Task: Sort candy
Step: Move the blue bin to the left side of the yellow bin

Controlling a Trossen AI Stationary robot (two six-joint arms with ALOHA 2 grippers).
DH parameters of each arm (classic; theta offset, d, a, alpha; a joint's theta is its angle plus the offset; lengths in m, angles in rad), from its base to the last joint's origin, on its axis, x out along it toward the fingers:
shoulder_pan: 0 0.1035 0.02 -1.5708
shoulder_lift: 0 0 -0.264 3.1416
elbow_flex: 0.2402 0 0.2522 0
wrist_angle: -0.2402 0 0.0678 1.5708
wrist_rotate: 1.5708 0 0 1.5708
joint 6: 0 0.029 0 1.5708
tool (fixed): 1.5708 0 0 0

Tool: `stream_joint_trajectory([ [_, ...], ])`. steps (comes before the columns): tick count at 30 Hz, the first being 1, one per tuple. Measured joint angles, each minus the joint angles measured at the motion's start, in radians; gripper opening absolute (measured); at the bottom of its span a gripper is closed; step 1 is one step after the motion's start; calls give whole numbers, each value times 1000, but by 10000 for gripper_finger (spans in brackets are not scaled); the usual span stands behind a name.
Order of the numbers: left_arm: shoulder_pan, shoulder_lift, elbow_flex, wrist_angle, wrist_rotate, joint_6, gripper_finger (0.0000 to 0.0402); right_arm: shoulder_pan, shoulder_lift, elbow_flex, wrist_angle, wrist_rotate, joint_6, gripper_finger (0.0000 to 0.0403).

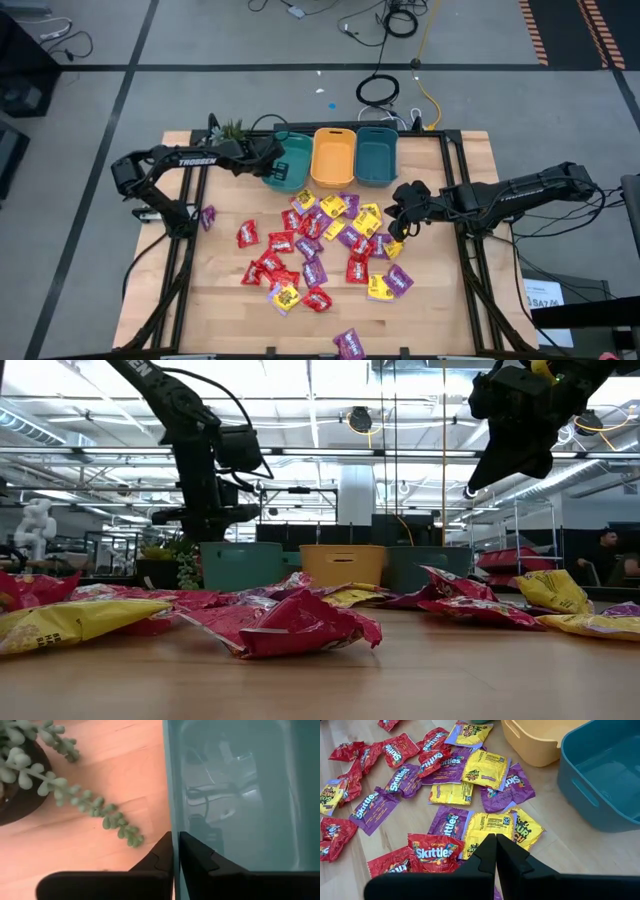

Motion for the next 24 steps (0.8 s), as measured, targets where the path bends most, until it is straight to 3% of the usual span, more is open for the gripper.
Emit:
stream_joint_trajectory([
  [17,11,0,0,-10,-41,-259,36,0,0,0,0,-38,0,2],
  [24,11,0,0,-11,-5,-342,36,0,0,0,-1,-62,-17,2],
])
